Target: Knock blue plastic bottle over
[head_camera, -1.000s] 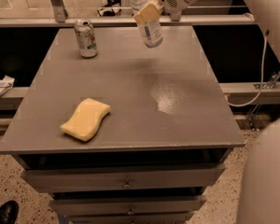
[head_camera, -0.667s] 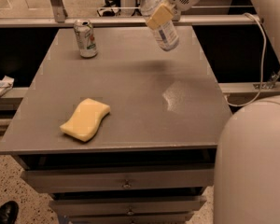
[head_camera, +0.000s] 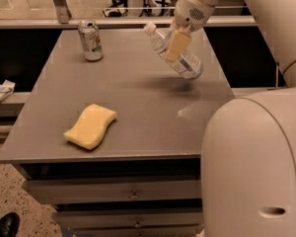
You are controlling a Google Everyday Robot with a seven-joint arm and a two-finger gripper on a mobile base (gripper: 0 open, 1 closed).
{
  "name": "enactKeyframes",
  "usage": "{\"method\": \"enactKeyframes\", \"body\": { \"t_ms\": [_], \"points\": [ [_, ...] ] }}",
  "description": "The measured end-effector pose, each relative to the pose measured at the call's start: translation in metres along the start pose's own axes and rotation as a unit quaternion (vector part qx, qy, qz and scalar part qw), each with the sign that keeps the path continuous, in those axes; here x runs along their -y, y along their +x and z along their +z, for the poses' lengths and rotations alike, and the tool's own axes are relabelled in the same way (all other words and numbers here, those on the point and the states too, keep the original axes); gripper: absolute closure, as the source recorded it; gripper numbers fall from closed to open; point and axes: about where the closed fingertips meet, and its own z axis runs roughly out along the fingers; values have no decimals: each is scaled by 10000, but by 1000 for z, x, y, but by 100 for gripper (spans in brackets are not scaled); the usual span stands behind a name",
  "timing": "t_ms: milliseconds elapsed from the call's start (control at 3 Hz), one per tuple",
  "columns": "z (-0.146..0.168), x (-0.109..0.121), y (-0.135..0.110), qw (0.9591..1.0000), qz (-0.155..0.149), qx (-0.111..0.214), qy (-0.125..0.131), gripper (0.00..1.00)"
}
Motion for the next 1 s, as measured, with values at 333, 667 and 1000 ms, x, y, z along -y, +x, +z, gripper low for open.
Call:
{"method": "enactKeyframes", "body": {
  "t_ms": [333,667,1000],
  "points": [
    [14,-11,4,9993,-109,-153,-312,69],
    [34,-25,6,9975,-130,-136,-685,44],
    [48,-37,5,9955,-119,-44,-936,22]
  ]
}}
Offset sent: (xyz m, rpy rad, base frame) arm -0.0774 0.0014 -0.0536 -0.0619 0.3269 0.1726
